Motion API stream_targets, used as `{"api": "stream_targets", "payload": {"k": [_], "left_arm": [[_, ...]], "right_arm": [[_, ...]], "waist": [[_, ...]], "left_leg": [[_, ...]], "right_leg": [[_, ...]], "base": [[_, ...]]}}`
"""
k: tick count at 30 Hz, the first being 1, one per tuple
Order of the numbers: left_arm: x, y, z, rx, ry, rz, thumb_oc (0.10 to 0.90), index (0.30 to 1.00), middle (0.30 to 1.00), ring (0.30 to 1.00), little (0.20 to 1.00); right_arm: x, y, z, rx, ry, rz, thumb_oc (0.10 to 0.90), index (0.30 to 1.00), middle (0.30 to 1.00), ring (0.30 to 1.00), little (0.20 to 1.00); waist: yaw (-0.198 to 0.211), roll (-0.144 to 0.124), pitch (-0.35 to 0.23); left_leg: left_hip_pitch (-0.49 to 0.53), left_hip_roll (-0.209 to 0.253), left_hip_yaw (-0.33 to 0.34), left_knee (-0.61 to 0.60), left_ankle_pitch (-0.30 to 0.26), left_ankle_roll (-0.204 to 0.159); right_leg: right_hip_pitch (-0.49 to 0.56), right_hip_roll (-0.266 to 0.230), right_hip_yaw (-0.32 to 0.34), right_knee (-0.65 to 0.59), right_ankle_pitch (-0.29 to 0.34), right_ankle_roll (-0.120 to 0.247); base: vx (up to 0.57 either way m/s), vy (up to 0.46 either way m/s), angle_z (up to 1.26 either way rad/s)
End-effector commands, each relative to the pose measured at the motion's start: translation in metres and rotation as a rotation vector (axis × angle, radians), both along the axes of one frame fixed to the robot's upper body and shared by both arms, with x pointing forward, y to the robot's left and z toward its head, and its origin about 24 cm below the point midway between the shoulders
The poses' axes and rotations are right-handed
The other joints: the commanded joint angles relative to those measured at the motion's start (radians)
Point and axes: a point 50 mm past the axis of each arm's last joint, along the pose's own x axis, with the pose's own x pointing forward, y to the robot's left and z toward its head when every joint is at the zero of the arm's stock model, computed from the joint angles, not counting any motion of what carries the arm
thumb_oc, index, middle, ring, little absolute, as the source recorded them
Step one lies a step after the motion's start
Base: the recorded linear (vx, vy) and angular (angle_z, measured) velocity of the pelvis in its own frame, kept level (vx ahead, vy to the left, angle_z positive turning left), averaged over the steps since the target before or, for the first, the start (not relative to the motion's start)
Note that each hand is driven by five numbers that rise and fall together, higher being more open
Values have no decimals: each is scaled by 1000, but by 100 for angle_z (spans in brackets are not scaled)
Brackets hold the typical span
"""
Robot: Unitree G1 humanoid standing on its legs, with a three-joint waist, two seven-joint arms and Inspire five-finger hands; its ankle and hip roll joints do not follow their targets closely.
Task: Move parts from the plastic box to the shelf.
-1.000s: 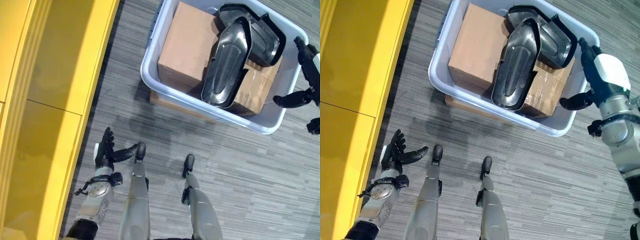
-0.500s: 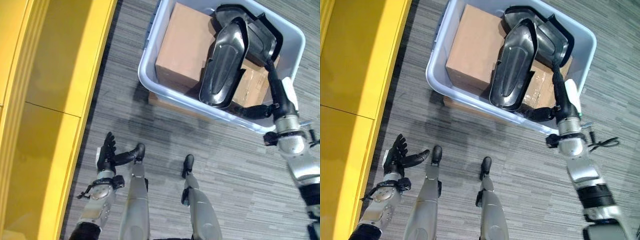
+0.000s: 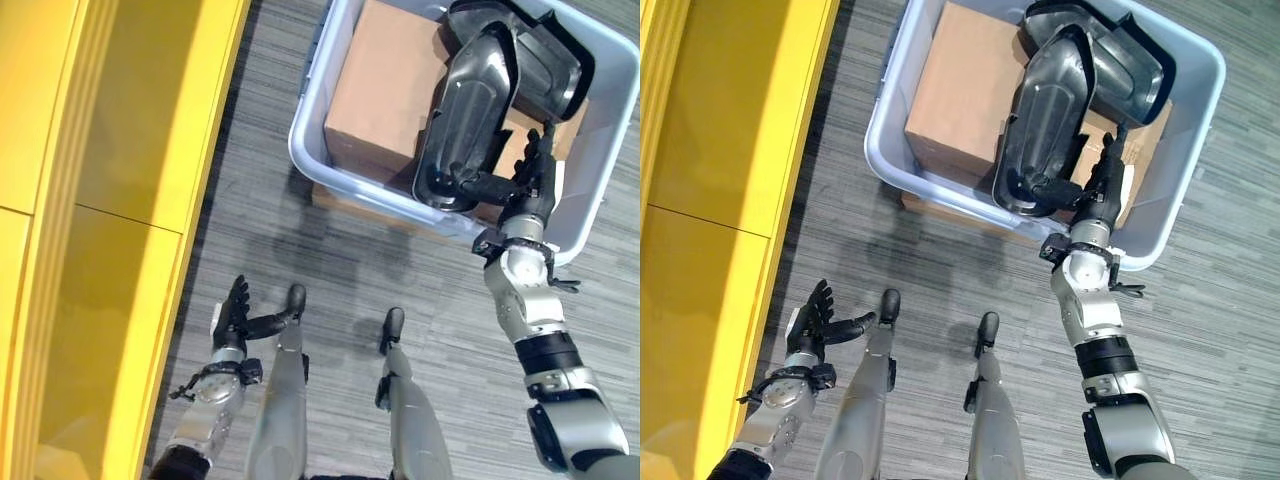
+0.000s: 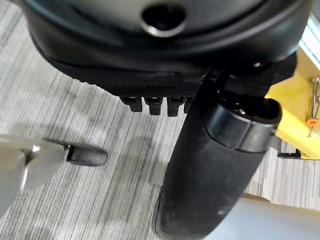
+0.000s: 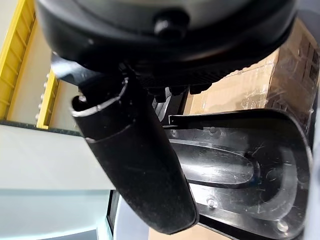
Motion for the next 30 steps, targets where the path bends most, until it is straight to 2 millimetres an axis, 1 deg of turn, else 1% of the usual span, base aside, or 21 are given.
{"api": "stream_targets", "payload": {"k": [1,3,4,6,16,20,21,22,28,30], "left_arm": [[2,-4,11,-14,-89,25,900,1000,1000,1000,1000],[2,-5,10,-8,-90,18,900,1000,1000,1000,1000],[2,-5,10,-8,-90,17,900,1000,1000,1000,1000],[2,-8,10,-2,-91,8,900,1000,1000,1000,1000],[1,-11,9,1,-91,-5,900,1000,1000,1000,1000],[1,-11,9,3,-91,-5,900,1000,1000,1000,1000],[1,-12,8,2,-88,-10,900,1000,1000,1000,1000],[2,-13,9,-1,-94,-11,900,1000,1000,1000,1000],[2,-15,9,-17,-93,-15,900,1000,1000,1000,1000],[2,-15,9,-21,-93,-11,900,1000,1000,1000,1000]], "right_arm": [[-18,-35,75,-135,-304,-207,900,1000,1000,1000,1000],[-19,-36,77,-182,-299,-241,900,1000,1000,1000,1000],[-19,-36,77,-183,-299,-242,900,1000,1000,1000,1000],[-20,-38,82,-228,-300,-277,900,1000,1000,1000,1000],[-17,-47,99,-274,-309,-338,900,1000,1000,1000,1000],[-16,-47,101,-278,-311,-334,900,1000,1000,1000,1000],[-15,-46,102,-270,-311,-324,900,1000,1000,1000,1000],[-11,-44,107,-255,-317,-290,900,1000,1000,1000,1000],[-4,-36,105,-191,-320,-223,900,1000,1000,1000,1000],[-2,-36,105,-166,-317,-217,900,1000,1000,1000,1000]], "waist": [[-16,37,-18],[-15,49,-18],[-15,50,-18],[-15,60,-18],[-29,87,-18],[-30,89,-18],[-33,90,-18],[-35,93,-18],[-35,97,-18],[-35,101,-18]], "left_leg": [[14,-17,-40,9,-32,41],[9,-18,-37,10,-32,42],[8,-18,-37,11,-32,42],[1,-19,-33,13,-32,43],[-37,-15,-18,22,-30,43],[-43,-15,-17,25,-30,42],[-49,-14,-16,26,-29,43],[-70,-13,-14,31,-29,43],[-93,-9,-12,34,-27,42],[-96,-9,-12,31,-25,42]], "right_leg": [[82,-22,-27,150,-154,10],[72,-24,-25,155,-157,10],[71,-24,-24,156,-157,10],[58,-24,-19,162,-160,8],[-12,-16,6,198,-172,0],[-20,-14,8,203,-174,-1],[-29,-12,8,207,-174,-2],[-59,-6,14,225,-179,-6],[-95,0,17,246,-187,-11],[-100,1,16,250,-188,-12]], "base": [[0,0,0],[0,0,0],[0,0,0],[0,0,0],[-3,-8,-6],[-1,-3,-2],[-11,-31,-1],[-11,-35,-2],[-2,-12,-5],[0,0,0]]}}
